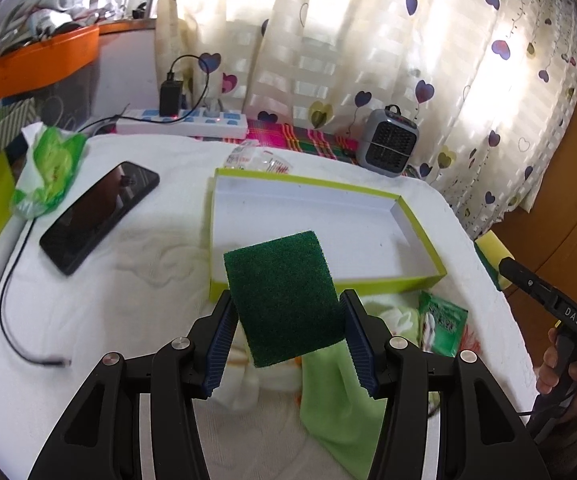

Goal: Organize soft objects
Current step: 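Carry both sponges into the lime-green box and release them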

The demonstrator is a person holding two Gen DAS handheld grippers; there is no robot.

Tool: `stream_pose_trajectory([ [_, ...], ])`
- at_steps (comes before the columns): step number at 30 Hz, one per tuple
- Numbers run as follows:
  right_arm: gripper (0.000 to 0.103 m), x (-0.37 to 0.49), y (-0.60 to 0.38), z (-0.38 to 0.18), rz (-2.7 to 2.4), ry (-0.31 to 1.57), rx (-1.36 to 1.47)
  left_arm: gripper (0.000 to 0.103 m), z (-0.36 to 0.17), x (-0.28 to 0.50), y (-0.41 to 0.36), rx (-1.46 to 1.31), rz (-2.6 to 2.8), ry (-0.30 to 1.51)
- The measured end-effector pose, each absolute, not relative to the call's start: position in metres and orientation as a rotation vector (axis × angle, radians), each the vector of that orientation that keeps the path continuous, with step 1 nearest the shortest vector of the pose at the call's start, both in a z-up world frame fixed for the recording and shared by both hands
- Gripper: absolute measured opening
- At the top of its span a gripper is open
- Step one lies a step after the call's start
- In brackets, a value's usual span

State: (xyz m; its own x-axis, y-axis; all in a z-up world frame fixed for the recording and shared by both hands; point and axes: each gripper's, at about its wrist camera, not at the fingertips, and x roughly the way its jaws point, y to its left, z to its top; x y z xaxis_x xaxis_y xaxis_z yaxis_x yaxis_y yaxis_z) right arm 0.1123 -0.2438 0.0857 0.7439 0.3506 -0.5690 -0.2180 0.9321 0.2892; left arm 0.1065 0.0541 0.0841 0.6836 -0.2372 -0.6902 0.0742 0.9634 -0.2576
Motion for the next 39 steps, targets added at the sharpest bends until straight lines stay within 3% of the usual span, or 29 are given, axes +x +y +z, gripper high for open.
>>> stream_pose_trajectory([
  [39,0.057,0.254,-0.171,0.044,0.349,0.847,-0.002,0.051,0.040,0.259,0.028,-0.078,-0.187,0.977],
])
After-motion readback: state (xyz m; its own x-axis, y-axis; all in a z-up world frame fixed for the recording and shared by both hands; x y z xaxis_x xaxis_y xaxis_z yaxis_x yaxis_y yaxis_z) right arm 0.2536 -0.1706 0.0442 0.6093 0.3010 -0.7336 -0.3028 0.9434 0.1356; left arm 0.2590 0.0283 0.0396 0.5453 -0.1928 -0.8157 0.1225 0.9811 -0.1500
